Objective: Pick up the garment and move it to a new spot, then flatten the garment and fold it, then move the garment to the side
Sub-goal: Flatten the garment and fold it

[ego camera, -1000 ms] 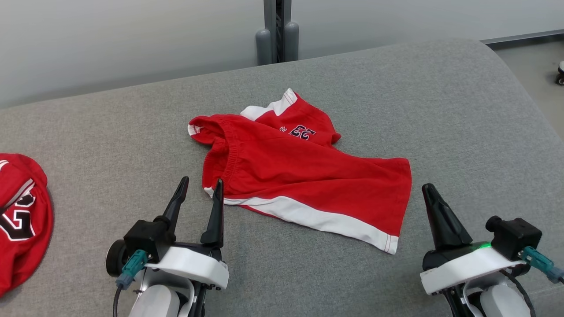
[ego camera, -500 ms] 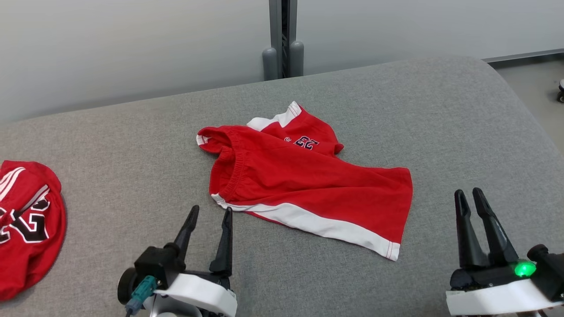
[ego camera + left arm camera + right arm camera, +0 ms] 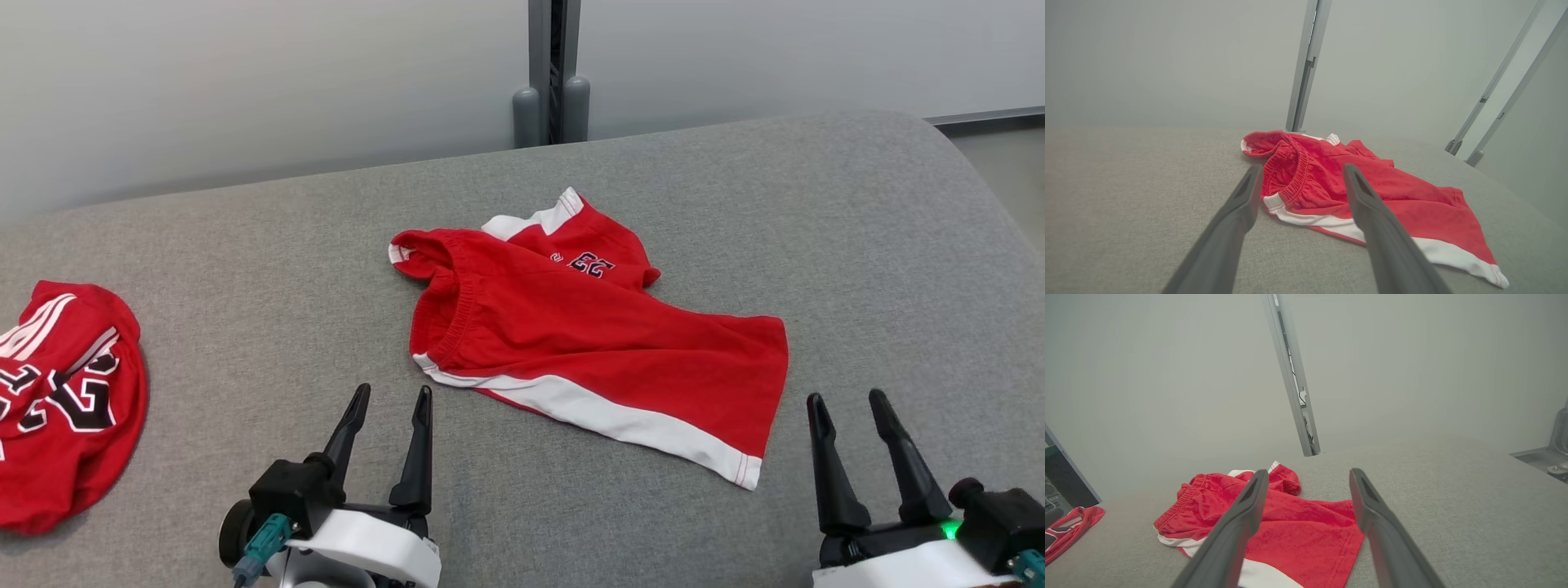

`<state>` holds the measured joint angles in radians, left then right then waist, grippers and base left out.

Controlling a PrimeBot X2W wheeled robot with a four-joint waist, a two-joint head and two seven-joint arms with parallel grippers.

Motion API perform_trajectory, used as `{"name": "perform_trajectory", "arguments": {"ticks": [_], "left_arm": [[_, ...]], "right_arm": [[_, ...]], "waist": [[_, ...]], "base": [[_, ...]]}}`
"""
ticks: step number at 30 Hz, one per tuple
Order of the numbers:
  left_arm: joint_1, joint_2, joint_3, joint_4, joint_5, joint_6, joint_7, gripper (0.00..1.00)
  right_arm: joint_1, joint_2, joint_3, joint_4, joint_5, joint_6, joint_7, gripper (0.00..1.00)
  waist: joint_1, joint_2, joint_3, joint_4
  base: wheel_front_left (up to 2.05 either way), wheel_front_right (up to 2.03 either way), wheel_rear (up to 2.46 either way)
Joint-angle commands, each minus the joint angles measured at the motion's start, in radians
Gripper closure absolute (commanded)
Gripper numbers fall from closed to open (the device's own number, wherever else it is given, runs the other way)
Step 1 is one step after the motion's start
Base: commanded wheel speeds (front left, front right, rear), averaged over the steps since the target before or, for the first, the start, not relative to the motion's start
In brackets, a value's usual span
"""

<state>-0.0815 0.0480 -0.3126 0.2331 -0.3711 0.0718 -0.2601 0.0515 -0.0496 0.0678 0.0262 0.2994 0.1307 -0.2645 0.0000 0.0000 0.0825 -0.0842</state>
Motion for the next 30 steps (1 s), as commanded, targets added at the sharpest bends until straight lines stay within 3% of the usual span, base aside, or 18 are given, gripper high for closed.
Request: {"name": "perform_trajectory", "arguments": {"ticks": [1,17,30], "left_arm": [[0.0,0.004,0.002,-0.002,0.004,0.004,-0.003,0.0],[-0.003,0.004,-0.015,0.017,0.026,-0.01,-0.003,0.0],[-0.013,0.005,-0.016,0.017,0.036,-0.006,-0.003,0.0]], "right_arm": [[0.014,-0.002,0.0,0.031,0.008,0.0,-0.002,0.0],[-0.083,-0.003,0.058,0.461,0.154,0.0,-0.002,0.0],[-0.16,-0.003,0.115,0.59,0.273,0.0,-0.002,0.0]], "waist": [[0.0,0.0,0.003,0.008],[0.0,0.0,0.021,0.087],[0.0,0.0,0.04,0.103]], "base": [[0.0,0.0,0.0],[0.0,0.0,0.0],[0.0,0.0,0.0]]}}
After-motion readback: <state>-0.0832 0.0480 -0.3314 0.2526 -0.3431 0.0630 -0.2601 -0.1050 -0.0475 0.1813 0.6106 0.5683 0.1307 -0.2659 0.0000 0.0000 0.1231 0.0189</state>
